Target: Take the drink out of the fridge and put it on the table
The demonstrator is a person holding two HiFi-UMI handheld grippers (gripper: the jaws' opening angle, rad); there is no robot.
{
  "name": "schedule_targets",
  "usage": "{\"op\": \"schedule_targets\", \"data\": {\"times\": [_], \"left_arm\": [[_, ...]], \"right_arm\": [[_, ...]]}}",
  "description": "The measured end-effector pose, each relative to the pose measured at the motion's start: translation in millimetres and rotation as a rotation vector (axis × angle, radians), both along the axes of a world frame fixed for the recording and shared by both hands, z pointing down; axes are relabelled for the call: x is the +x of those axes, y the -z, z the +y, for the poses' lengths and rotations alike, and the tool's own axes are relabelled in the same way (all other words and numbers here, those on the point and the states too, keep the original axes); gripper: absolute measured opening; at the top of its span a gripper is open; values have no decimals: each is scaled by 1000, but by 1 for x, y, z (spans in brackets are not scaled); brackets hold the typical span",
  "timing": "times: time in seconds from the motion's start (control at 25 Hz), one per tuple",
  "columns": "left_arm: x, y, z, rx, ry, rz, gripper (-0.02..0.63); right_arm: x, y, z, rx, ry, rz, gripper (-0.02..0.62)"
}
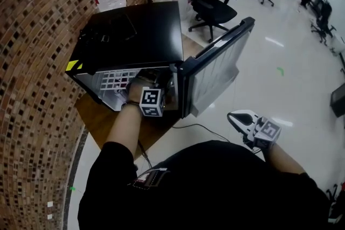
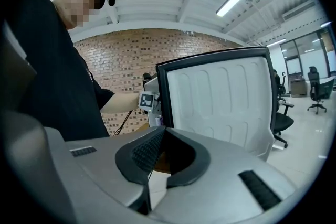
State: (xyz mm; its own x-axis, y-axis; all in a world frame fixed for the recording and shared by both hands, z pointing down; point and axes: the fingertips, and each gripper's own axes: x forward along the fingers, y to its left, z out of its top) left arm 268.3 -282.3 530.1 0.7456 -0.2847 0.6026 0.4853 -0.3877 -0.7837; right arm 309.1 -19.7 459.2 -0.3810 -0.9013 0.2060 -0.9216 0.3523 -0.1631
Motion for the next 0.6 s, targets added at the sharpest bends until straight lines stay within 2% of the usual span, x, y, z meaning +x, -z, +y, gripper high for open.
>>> {"op": "schedule_targets", "data": {"times": [0.08,0.24,0.44,0.6], "left_arm": [[-3,3,5,1,-15,23,359],[-11,21,10,-113,1,129,348],[-32,49,18,-313,65,281,344],[-56,60,30,-459,117,371,344]], "right_arm": [[0,1,0,-2,2,-1,8],[-4,0,-4,-8,16,-6,8],[-12,2,-14,-2,48,-4,8],[-25,5,-31,11,84,-4,8]]}}
